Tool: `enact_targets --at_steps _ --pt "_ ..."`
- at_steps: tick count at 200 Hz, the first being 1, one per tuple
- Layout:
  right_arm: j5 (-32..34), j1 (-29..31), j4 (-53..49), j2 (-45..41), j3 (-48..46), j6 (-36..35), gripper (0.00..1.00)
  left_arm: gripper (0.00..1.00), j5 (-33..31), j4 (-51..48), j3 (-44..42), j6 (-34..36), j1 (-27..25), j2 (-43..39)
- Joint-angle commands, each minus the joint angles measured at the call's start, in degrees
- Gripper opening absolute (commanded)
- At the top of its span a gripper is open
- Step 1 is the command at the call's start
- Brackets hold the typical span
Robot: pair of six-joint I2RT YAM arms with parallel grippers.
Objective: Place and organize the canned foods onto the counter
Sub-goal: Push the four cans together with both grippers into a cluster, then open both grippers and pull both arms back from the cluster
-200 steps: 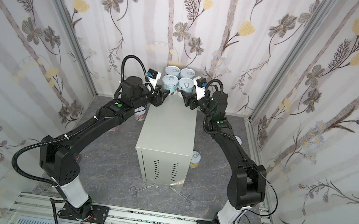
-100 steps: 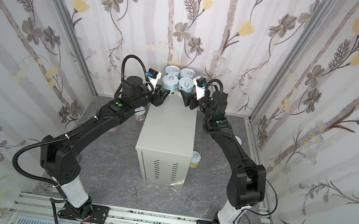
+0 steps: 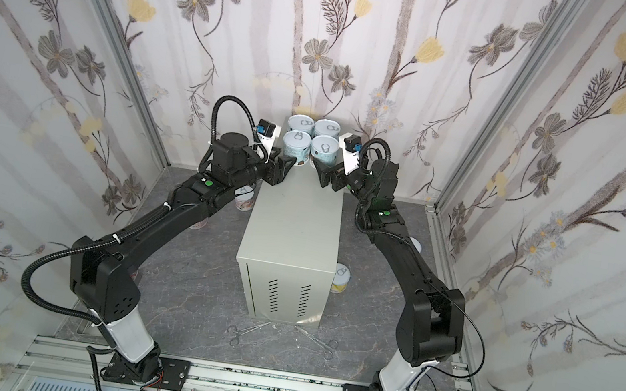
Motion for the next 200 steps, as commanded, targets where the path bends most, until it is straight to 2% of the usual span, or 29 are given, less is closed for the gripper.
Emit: enact_targets --at_steps 1,41,80,122,166,182,200 --pt "-0.5 0.1 -6.7 -0.2 -0.7 -3.7 1.0 0.6 0.2 0.7 -0.7 0.6 0.0 -1.4" --pt "-2.2 0.0 -6.2 -1.9 -2.2 -3.6 1.0 0.64 0.4 1.2 -3.0 1.5 0.1 -4.1" --pt "-1.0 0.1 -5.6 -5.4 -5.8 -4.2 1.0 0.68 -0.6 1.4 -4.9 2.3 0.2 -7.0" --pt "1.5 -0.4 -7.3 -15.3 -11.8 -5.2 1.0 0.72 -1.2 3.9 -8.4 3.5 1.0 -12.1" --pt "15.6 -2.0 -13.7 -24.7 -18.0 -0.3 1.0 0.79 -5.0 4.9 -12.5 3.2 4.3 -18.2" --pt "21.6 -5.3 -14.1 -29.3 -22.7 4.5 1.0 0.81 -6.6 5.8 -14.9 2.8 5.8 -20.6" --pt "22.1 -10.7 -9.6 -35.5 -30.2 9.6 1.0 0.83 -8.8 6.6 -17.6 2.7 7.6 -23.0"
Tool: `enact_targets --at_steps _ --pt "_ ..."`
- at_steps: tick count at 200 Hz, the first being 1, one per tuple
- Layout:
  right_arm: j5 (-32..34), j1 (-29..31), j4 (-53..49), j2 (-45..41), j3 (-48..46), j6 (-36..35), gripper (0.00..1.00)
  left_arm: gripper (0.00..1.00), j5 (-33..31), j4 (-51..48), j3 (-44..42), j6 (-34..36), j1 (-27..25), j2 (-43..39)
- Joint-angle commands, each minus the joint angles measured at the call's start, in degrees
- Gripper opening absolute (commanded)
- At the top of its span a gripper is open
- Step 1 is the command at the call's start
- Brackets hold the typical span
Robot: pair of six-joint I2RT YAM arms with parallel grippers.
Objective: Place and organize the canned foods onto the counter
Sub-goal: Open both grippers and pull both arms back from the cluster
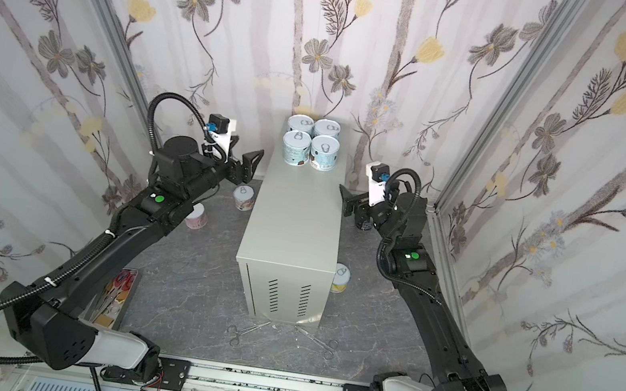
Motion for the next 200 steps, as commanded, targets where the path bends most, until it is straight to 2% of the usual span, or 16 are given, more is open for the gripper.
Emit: enact_targets --at_steps 1,32,50,90,129,152,200 --pt "7.1 -5.7 2.7 -6.9 -7.7 8.5 1.0 0.83 -4.0 3.3 -3.0 -0.1 2.0 -2.9" --pt "10.0 -14.4 -3.8 -9.0 -10.7 16.9 1.0 0.84 -5.6 3.2 -5.7 -1.3 5.0 -5.7" --pt "10.7 -16.5 -6.1 -8.9 -12.6 18.1 1.0 0.84 -6.1 2.8 -8.7 -1.7 6.1 -7.6" --pt "8.4 -20.1 -3.0 -7.0 -17.9 21.9 1.0 0.86 -5.5 3.6 -13.2 -2.9 8.2 -9.7" --pt "4.2 -23.9 0.0 2.2 -17.8 25.2 0.99 0.86 -3.8 1.6 -15.0 -2.8 10.6 -8.5" --pt "5.2 -24.9 -3.3 9.1 -13.9 26.3 0.98 0.86 -2.7 1.6 -16.0 -2.8 11.6 -8.9" --pt "3.3 -26.0 -12.0 24.9 -2.2 27.0 0.95 0.87 -2.0 0.4 -17.9 -2.2 12.9 -10.9"
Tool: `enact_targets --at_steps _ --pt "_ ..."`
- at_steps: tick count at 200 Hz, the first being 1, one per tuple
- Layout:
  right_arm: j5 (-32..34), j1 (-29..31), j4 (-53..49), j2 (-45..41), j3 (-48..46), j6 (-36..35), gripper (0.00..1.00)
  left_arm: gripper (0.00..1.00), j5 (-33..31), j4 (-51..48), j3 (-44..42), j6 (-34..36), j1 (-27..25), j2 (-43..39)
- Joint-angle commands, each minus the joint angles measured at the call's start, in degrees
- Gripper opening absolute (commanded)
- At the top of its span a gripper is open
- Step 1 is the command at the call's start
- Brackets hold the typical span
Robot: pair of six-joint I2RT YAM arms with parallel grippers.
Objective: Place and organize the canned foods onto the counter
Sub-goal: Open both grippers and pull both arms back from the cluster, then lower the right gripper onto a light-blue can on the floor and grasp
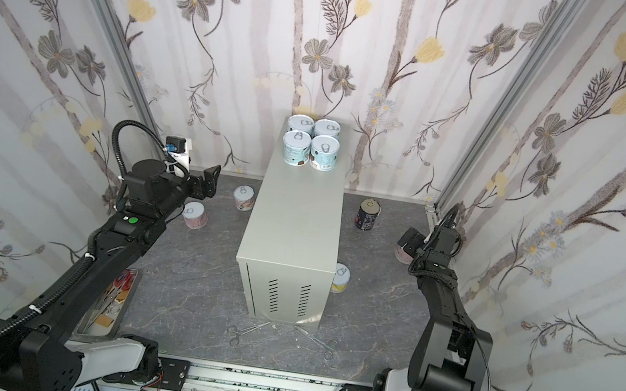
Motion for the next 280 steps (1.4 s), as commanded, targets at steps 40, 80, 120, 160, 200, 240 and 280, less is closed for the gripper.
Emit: enact_targets --at_steps 40,80,120,160,200,240,280 --pt "0.9 -0.1 -7.4 14.5 9.6 -1.7 0.93 0.88 0.3 -0.4 -2.3 0.6 0.9 -3.0" --pt "2.1 -0.1 -8.8 20.3 12.5 -4.0 0.93 0.88 0.1 -2.3 -2.3 0.7 1.1 -2.7" --pt "4.4 0.0 -9.6 23.4 14.6 -6.0 0.93 0.88 0.5 -2.7 -1.9 0.9 1.1 -2.2" --pt "3.8 0.0 -8.8 25.6 15.9 -6.9 0.88 0.88 0.9 -3.0 -1.6 0.9 1.1 -1.7" --pt "3.0 0.1 -8.5 27.5 17.0 -7.9 0.8 0.89 0.4 -3.1 -1.8 1.1 1.1 -1.4" --pt "2.4 0.3 -8.6 28.0 17.2 -8.5 0.68 0.89 0.4 -2.9 -2.2 1.0 1.1 -1.1" --pt "2.4 0.7 -9.9 26.4 17.0 -9.2 0.58 0.89 0.6 -2.1 -2.8 1.1 1.1 -0.9"
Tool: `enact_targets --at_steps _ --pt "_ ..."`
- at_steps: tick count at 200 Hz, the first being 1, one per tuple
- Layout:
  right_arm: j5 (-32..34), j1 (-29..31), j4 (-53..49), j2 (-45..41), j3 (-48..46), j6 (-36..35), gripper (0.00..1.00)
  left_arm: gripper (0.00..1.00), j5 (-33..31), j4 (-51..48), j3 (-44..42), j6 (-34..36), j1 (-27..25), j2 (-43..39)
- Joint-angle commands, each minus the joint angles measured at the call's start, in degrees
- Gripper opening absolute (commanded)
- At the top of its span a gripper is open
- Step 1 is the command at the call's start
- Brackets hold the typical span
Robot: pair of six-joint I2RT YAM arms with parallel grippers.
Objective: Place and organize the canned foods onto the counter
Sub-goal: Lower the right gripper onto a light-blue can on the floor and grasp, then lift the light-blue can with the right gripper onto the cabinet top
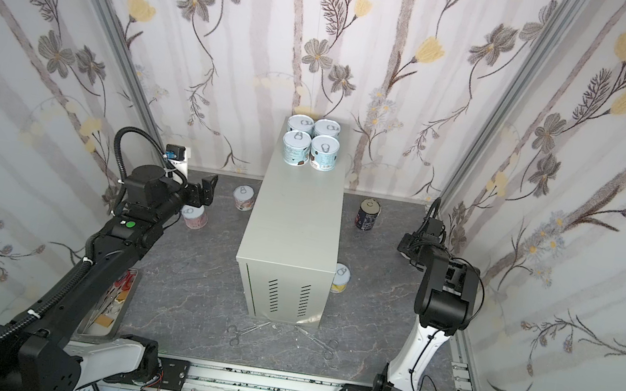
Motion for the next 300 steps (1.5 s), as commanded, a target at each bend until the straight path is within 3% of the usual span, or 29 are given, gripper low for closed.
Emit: enact_targets --at_steps 1,93,123,181,232,300 --pt "-1.6 0.3 -3.9 -0.9 -0.2 -1.0 0.58 0.89 0.3 1.6 -0.4 0.4 0.1 0.2" --pt "-0.4 2.9 -10.0 -12.2 0.4 -2.4 0.47 0.89 0.2 1.9 -1.2 1.0 0.1 0.2" --pt "1.1 5.4 -14.8 -17.4 4.2 -5.2 0.46 0.89 -2.0 1.7 -2.2 1.3 0.3 -0.4" --pt "0.4 10.1 -23.6 -30.0 12.9 -10.5 0.44 0.89 -2.1 -3.4 -1.4 -4.4 0.9 0.9" --pt "-1.2 20.1 -28.1 -36.9 19.7 -14.3 0.45 0.89 -2.7 -3.2 -3.1 -5.7 1.7 2.5" --pt "-4.7 32.3 -30.4 -37.6 24.7 -17.3 0.46 0.89 -2.4 -2.8 -4.1 -7.5 4.2 4.3"
